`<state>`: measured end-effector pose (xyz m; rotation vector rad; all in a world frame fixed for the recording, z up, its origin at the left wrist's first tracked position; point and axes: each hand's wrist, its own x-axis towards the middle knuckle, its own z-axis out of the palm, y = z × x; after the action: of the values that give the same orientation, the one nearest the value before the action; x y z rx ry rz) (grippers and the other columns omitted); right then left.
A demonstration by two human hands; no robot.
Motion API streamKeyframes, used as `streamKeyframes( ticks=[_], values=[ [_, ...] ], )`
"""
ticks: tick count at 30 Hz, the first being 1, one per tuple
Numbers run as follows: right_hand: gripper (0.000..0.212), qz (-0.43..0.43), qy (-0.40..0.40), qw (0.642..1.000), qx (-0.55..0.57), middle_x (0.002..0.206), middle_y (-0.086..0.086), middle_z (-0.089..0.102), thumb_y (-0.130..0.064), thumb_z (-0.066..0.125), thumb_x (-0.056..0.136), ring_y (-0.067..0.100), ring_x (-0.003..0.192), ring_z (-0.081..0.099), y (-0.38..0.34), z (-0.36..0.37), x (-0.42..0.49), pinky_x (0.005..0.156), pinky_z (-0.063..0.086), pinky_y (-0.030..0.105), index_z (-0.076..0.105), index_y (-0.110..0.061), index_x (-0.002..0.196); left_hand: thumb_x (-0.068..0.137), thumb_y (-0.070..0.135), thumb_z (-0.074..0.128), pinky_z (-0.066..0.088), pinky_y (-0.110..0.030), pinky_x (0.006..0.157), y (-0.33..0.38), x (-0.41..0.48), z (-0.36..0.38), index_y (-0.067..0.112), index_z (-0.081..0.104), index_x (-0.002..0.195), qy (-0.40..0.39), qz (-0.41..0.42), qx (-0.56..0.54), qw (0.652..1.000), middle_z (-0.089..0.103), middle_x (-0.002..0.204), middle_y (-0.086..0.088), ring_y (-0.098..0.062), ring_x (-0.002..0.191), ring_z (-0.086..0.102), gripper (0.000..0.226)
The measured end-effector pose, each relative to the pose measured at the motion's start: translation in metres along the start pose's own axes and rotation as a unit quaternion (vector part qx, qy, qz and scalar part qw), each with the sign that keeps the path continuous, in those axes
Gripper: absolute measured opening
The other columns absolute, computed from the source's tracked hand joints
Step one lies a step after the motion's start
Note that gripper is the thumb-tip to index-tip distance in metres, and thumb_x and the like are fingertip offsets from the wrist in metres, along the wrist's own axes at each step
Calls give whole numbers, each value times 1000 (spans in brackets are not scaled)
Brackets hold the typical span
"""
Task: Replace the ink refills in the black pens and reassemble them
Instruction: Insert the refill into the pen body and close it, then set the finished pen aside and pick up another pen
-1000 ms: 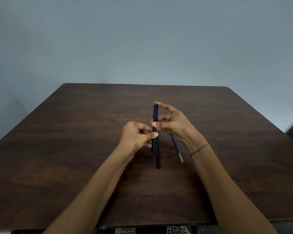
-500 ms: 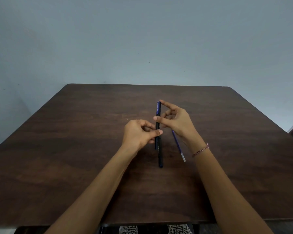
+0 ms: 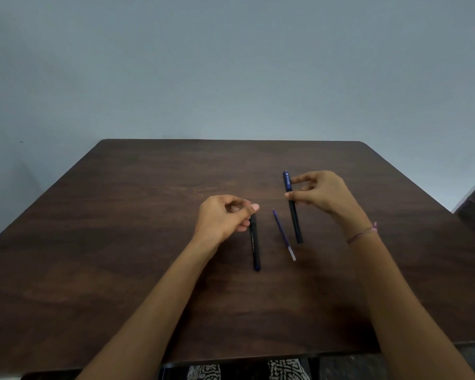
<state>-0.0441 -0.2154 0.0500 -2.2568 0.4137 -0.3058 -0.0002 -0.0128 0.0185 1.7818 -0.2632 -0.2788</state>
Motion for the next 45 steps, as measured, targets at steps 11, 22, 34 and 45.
streamKeyframes(
  ticks=[11,22,34,45],
  values=[
    [26,136,-28,986,-91,49,-11,63,-10,77,72,-3,38,57,46,-36,-8,40,38,2,72,-8,96,78,15,73,57,-20,58,-2,3,-3,9,70,93,4,16,-18,1000,71,75,-9,-9,61,68,16],
    [26,172,-45,978,-111,63,0,65,-6,78,70,-3,36,57,54,-43,-7,39,40,3,72,-3,94,79,13,72,58,-22,60,-2,6,-5,8,69,94,5,18,-13,1000,70,73,-7,-10,62,68,16],
    [34,176,-34,971,-158,64,-2,64,-19,80,70,1,43,60,53,-38,-8,50,42,11,70,-7,100,78,12,73,59,-25,64,-4,8,-7,8,70,93,9,18,-25,999,71,75,-9,-13,66,69,16],
    [50,89,70,967,-227,89,13,70,-39,77,71,26,97,63,45,-34,-14,88,47,35,65,-8,109,78,10,73,60,-30,69,-4,9,-9,7,69,97,21,25,-35,999,68,74,-7,-14,69,69,20]
  ],
)
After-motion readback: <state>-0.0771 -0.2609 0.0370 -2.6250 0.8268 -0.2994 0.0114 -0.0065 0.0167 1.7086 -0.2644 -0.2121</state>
